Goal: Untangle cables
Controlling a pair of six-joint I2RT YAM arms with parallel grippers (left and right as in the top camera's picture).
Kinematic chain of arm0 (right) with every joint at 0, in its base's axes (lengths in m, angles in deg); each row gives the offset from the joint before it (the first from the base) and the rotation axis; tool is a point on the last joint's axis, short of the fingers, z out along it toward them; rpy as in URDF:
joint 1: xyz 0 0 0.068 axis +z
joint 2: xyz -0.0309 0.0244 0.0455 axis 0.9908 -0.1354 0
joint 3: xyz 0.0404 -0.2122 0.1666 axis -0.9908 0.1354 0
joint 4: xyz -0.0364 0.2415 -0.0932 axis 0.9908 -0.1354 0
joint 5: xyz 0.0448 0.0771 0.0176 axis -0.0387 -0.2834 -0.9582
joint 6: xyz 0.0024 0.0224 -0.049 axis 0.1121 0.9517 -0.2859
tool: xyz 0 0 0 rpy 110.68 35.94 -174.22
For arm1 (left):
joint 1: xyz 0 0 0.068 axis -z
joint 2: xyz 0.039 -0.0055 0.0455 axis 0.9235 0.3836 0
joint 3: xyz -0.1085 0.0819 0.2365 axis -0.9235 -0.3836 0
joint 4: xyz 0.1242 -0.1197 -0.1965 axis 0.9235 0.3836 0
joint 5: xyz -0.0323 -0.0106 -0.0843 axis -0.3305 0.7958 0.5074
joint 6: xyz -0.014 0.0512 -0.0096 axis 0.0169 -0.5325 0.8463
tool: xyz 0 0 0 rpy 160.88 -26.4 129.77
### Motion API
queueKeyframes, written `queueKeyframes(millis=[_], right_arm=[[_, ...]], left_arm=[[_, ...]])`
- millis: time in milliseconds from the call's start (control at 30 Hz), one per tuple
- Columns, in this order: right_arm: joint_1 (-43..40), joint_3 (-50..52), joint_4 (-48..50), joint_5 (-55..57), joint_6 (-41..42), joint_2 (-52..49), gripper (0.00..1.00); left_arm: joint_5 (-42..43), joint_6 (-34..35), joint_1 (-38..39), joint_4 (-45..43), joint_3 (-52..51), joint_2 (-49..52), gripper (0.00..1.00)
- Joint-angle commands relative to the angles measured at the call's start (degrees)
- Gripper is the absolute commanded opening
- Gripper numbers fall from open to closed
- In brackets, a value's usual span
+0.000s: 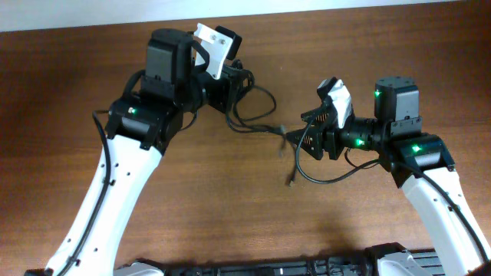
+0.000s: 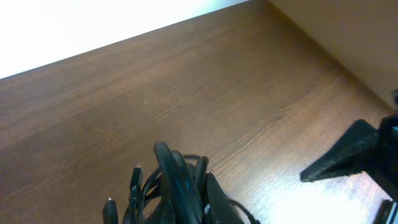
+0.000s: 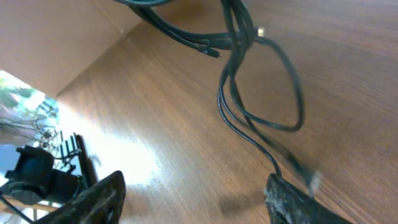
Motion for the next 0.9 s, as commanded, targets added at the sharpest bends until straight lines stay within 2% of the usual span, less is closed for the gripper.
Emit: queueKeyframes(millis=[0, 233, 400, 433, 467, 500, 567, 667, 767, 867], right_arm=[[-0.07, -0.87, -0.61, 1.77, -0.31, 0.44, 0.74], [-0.07, -0.87, -1.36, 1.75, 0.83, 0.44, 0.75], [-0.07, -0.87, -1.33, 1.75, 2.69, 0.44, 0.76], [-0.07, -0.87, -1.31, 1.75, 2.69, 0.44, 0.83], [-0.07, -0.87, -1.22, 1.77, 2.69, 0.44, 0.95], [-0.07, -0.87, -1.11, 2.25, 2.71, 0.44, 0.99], [-0.07, -0.87, -0.87, 8.00, 4.90, 0.44, 0.99], [-0.07, -0.87, 1.07, 21.46, 15.58, 0.44, 0.99], [-0.07, -0.87, 2.56, 25.62, 19.02, 0.44, 0.99], [-0.07, -0.87, 0.81, 35.21, 19.28, 0.44, 0.99]], left_arm=[[1.97, -0.26, -0.35, -0.55, 0.22, -4.87, 0.00], [6.16, -0.24, -0.35, -2.62, 0.22, -9.90, 0.00], [16.61, -0.24, -0.35, -4.26, 0.22, -10.27, 0.00], [17.70, -0.24, -0.35, -4.46, 0.22, -10.27, 0.00], [18.93, -0.24, -0.31, -4.57, 0.22, -10.27, 0.00], [21.11, -0.22, -0.28, -4.76, 0.22, -10.27, 0.00], [25.29, -0.24, -0.28, -4.90, 0.22, -10.27, 0.00], [28.55, -0.22, -0.28, -4.92, 0.22, -10.27, 0.00], [31.89, -0.20, -0.28, -4.94, 0.22, -10.27, 0.00], [34.29, -0.24, -0.31, -5.01, 0.22, -10.27, 0.00]])
